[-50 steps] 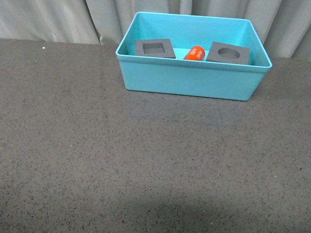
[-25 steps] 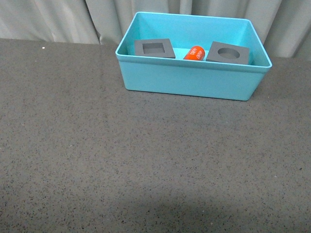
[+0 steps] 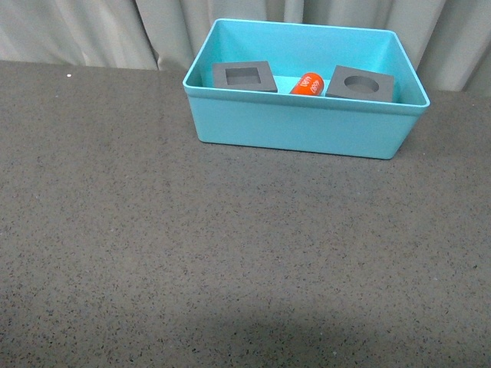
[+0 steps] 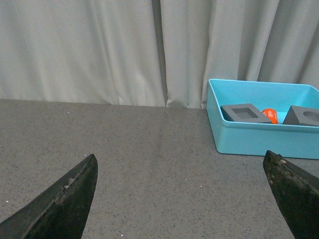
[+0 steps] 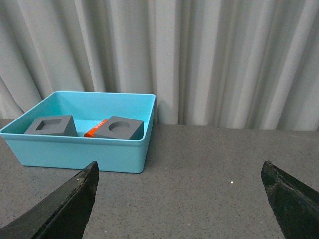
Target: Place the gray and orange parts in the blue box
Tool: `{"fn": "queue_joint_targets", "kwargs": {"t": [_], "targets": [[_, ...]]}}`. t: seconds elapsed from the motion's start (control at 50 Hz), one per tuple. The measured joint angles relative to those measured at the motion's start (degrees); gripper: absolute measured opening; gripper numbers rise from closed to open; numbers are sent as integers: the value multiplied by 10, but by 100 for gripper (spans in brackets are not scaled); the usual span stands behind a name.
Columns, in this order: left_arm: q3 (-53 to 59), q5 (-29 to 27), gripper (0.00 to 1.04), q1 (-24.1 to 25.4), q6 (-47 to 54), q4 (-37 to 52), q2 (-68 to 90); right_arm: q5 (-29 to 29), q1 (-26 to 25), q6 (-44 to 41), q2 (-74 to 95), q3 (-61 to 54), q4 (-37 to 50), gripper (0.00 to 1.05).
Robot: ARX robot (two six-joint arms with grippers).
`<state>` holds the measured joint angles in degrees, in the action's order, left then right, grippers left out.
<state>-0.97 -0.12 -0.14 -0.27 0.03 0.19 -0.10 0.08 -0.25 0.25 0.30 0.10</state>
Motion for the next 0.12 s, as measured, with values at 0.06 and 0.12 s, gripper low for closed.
{"fn": "queue_joint_targets", "kwargs": {"t": [0.06, 0.12], "targets": [[0, 0, 98, 0, 0, 0, 0, 0, 0, 0, 0, 0, 0, 95], [0, 0, 98, 0, 0, 0, 0, 0, 0, 0, 0, 0, 0, 95]]}}
